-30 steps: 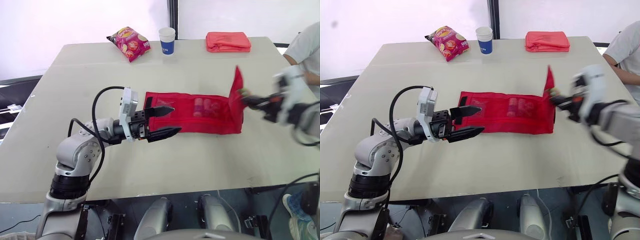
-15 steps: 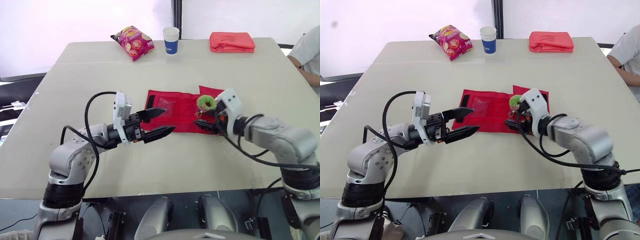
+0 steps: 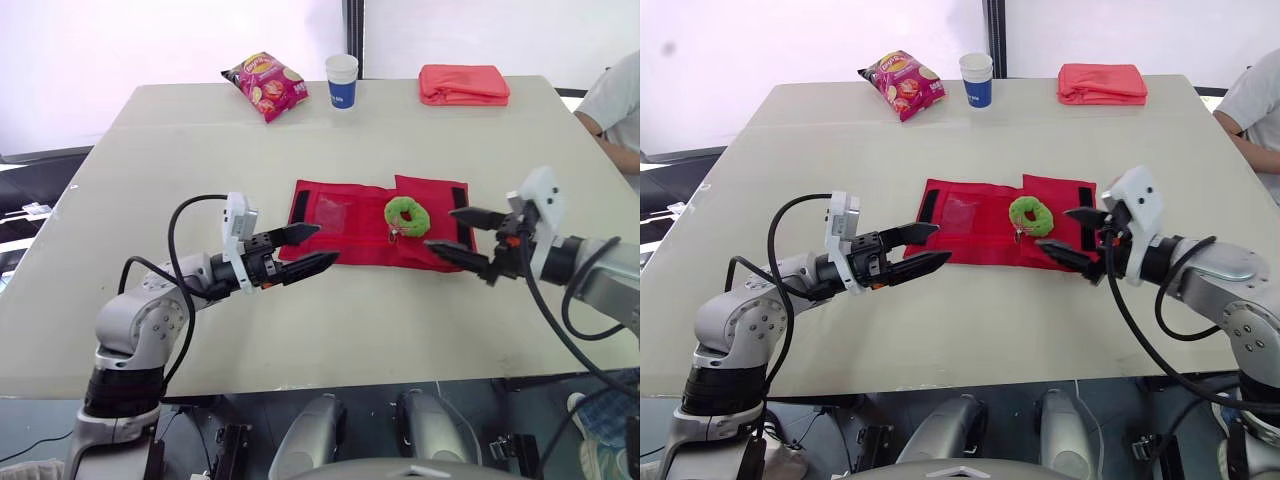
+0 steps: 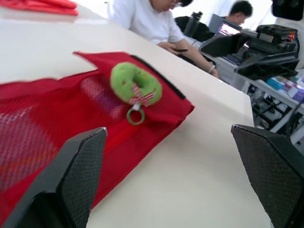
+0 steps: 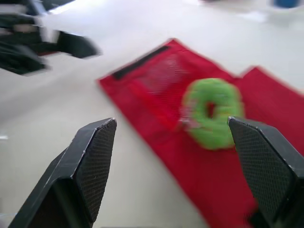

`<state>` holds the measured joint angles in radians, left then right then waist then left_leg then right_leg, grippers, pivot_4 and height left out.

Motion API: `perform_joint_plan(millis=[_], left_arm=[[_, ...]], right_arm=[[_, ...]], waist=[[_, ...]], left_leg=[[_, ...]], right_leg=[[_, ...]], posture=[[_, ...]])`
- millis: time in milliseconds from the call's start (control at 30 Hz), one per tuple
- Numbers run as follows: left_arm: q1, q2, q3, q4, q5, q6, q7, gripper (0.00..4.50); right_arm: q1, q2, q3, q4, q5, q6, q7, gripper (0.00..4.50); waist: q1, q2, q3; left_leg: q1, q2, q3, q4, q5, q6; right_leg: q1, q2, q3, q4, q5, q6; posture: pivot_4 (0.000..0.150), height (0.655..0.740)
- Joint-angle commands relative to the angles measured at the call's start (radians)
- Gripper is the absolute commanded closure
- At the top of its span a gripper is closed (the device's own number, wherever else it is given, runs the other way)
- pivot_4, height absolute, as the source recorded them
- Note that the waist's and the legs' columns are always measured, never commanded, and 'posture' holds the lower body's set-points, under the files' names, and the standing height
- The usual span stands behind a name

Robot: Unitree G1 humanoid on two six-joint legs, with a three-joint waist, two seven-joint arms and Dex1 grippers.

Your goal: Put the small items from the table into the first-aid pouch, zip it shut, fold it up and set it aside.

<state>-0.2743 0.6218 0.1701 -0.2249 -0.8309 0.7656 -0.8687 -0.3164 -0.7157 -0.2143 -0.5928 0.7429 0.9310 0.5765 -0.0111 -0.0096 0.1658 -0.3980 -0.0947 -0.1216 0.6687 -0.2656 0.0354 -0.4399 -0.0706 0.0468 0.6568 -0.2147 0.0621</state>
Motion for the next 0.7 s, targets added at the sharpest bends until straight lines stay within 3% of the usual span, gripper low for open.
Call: perform_joint_plan(millis=[33, 100, 367, 567, 700], left_arm=[[-0.003, 0.011, 0.086, 0.056, -0.041, 0.046, 0.046, 0.0], [-0.004, 0.014, 0.12, 0.091, -0.058, 0.081, 0.075, 0.0], [-0.011, 0.007, 0.214, 0.202, -0.112, 0.242, 0.221, 0.0], [-0.02, 0.023, 0.209, 0.272, -0.096, 0.371, 0.305, 0.0], [-0.048, -0.036, 0.232, 0.282, -0.12, 0.42, 0.378, 0.0]], right_arm=[[0.023, 0.01, -0.039, 0.065, -0.04, -0.218, 0.135, 0.5], [0.035, -0.013, -0.028, 0.11, -0.078, -0.306, 0.212, 0.23], [-0.048, -0.008, 0.084, 0.332, -0.197, -0.547, 0.392, 0.23], [-0.072, -0.002, 0.118, 0.333, -0.201, -0.591, 0.449, 0.23], [-0.066, 0.002, 0.114, 0.302, -0.186, -0.584, 0.451, 0.23]], waist=[[-0.001, 0.0, 0.0], [-0.001, 0.0, 0.0], [-0.001, 0.0, 0.0], [-0.001, 0.0, 0.0], [0.002, 0.0, 0.0]], left_leg=[[0.0, 0.0, 0.0, 0.0, 0.0, 0.0], [0.0, 0.0, 0.0, 0.0, 0.0, 0.0], [0.0, 0.0, 0.0, 0.0, 0.0, 0.0], [0.001, 0.0, -0.001, 0.0, 0.0, 0.0], [0.0, 0.0, -0.001, 0.0, 0.0, 0.0]], right_leg=[[0.0, 0.0, 0.0, 0.0, 0.0, 0.0], [0.0, 0.0, 0.0, 0.0, 0.0, 0.0], [0.0, 0.0, 0.0, 0.001, 0.0, 0.0], [0.0, 0.0, 0.0, 0.001, 0.0, 0.0], [0.0, -0.002, 0.0, 0.001, 0.0, 0.0]], posture=[[0.15, 0.74], [0.15, 0.74], [0.15, 0.74], [0.15, 0.74], [0.15, 0.74]])
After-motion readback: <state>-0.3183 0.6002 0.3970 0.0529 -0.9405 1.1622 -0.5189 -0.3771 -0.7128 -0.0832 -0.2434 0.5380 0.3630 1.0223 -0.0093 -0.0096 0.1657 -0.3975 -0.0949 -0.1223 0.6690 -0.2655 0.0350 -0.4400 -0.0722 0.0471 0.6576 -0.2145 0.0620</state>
